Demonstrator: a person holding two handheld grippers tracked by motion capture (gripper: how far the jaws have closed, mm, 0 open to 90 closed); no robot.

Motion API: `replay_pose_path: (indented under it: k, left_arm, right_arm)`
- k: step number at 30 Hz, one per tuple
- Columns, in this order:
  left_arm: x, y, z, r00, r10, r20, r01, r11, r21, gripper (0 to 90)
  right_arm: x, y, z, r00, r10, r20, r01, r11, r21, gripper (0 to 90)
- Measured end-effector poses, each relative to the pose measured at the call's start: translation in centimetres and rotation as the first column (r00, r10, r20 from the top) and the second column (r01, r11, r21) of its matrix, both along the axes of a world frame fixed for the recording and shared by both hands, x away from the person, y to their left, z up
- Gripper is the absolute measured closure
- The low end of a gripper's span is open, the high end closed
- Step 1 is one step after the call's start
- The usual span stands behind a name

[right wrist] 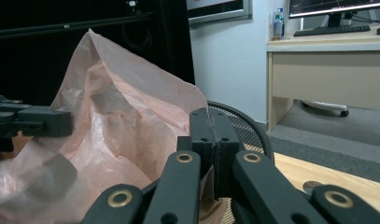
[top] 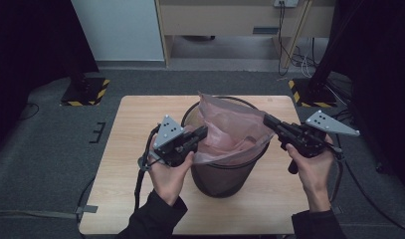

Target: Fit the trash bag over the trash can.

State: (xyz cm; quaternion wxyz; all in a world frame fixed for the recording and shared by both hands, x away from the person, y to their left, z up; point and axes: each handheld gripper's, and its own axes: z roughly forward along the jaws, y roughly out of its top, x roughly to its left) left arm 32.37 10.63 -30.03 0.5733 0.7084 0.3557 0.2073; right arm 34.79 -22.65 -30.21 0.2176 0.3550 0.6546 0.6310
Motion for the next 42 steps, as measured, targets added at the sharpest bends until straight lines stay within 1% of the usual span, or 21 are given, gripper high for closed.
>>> replay_pose_path:
  k: [2,4,5,6,8,9,10,12,13,15,16,18,22,23,25,27,30,33,34,39,42]
  left_arm:
    - [0.5,0.7,0.3,1.0,-0.001,-0.001,0.001,1.0,0.002,90.0]
    - [1.1,1.6,0.8,0.9999,-0.015,-0.007,0.015,0.9998,-0.011,90.0]
    - [1.5,2.0,1.0,0.9998,-0.015,-0.015,0.015,0.9998,-0.014,90.0]
    - [1.9,2.5,1.1,0.9998,-0.017,-0.014,0.017,0.9997,-0.017,90.0]
    - [2.9,3.5,1.3,0.9988,-0.035,-0.034,0.034,0.9986,-0.041,90.0]
    - [3.4,3.9,1.4,0.9984,-0.046,-0.032,0.045,0.9979,-0.048,90.0]
    - [3.9,4.2,1.5,0.9984,-0.042,-0.038,0.041,0.9985,-0.036,90.0]
    - [4.8,4.8,1.4,0.9982,-0.048,-0.037,0.047,0.9984,-0.031,90.0]
    - [5.4,5.1,1.3,0.9986,-0.038,-0.036,0.037,0.9991,-0.022,90.0]
    - [6.3,5.7,1.0,0.9991,-0.025,-0.034,0.024,0.9995,-0.021,90.0]
    - [6.7,5.9,0.9,0.9992,-0.018,-0.035,0.017,0.9995,-0.026,90.0]
    - [7.3,6.2,0.6,0.9996,-0.016,-0.026,0.014,0.9989,-0.044,90.0]
    - [8.4,6.4,0.1,0.9997,-0.006,-0.023,0.005,0.9994,-0.033,90.0]
    - [8.6,6.3,0.0,0.9996,-0.01,-0.025,0.009,0.9996,-0.026,90.0]
    - [9.1,6.2,-0.3,0.9994,-0.014,-0.033,0.013,0.9995,-0.027,90.0]
    - [9.6,6.3,-0.6,0.9992,-0.005,-0.039,0.004,0.9997,-0.024,90.0]
    - [10.4,6.5,-1.3,0.9984,-0.001,-0.057,0.0,0.9994,-0.035,90.0]
    - [11.2,6.5,-1.9,0.9978,0.002,-0.066,-0.004,0.9996,-0.027,90.0]
    - [11.3,6.6,-2.1,0.9976,0.002,-0.069,-0.004,0.9994,-0.035,90.0]
    - [12.3,6.5,-3.3,0.9961,0.006,-0.088,-0.012,0.9982,-0.059,90.0]
    - [12.6,6.2,-4.0,0.9944,0.011,-0.105,-0.017,0.9984,-0.055,90.0]
  right_arm:
    - [0.1,-0.2,0.1,1.0,-0.002,0.007,0.002,1.0,0.004,90.0]
    - [0.2,-0.3,0.1,1.0,-0.008,0.003,0.008,1.0,0.002,90.0]
    - [0.2,-0.4,0.1,0.9999,-0.009,0.004,0.009,1.0,0.002,90.0]
    - [0.4,-0.4,0.1,0.9999,-0.013,0.005,0.013,1.0,0.0,90.0]
    - [0.7,-0.6,0.1,0.9998,-0.019,0.003,0.019,1.0,-0.001,90.0]
    - [0.9,-0.6,0.1,0.9997,-0.023,0.002,0.023,1.0,-0.005,90.0]
    - [1.1,-0.7,0.0,0.9996,-0.027,0.002,0.027,1.0,-0.01,90.0]
    - [1.6,-0.7,-0.1,0.9993,-0.036,-0.001,0.036,0.999,-0.016,90.0]
    - [1.8,-0.7,-0.1,0.9991,-0.042,-0.008,0.042,0.999,-0.018,90.0]
    - [2.6,-0.8,-0.4,0.9982,-0.06,-0.005,0.059,0.998,-0.028,90.0]
    - [2.9,-0.8,-0.6,0.9975,-0.07,-0.011,0.07,0.997,-0.026,90.0]
    - [3.6,-0.9,-1.0,0.9964,-0.085,-0.006,0.084,0.996,-0.022,90.0]
    - [4.7,-0.9,-2.0,0.9941,-0.109,0.003,0.109,0.994,-0.011,90.0]
    - [5.0,-0.9,-2.2,0.9936,-0.113,0.005,0.113,0.994,-0.014,90.0]
    - [5.5,-0.8,-2.5,0.9928,-0.12,0.004,0.12,0.993,-0.017,89.9]
    - [6.1,-0.9,-2.8,0.9924,-0.123,-0.009,0.122,0.992,-0.016,89.5]
    - [6.9,-0.8,-3.1,0.9922,-0.123,-0.021,0.122,0.992,-0.026,89.6]
    - [7.5,-0.6,-3.7,0.9917,-0.123,-0.038,0.122,0.992,-0.04,89.9]
    - [7.7,-0.6,-3.9,0.9914,-0.124,-0.042,0.122,0.992,-0.042,90.0]
    - [8.5,-0.5,-5.0,0.99,-0.128,-0.059,0.126,0.992,-0.024,90.0]
    - [8.8,-0.4,-5.5,0.9897,-0.125,-0.069,0.124,0.992,-0.021,90.0]
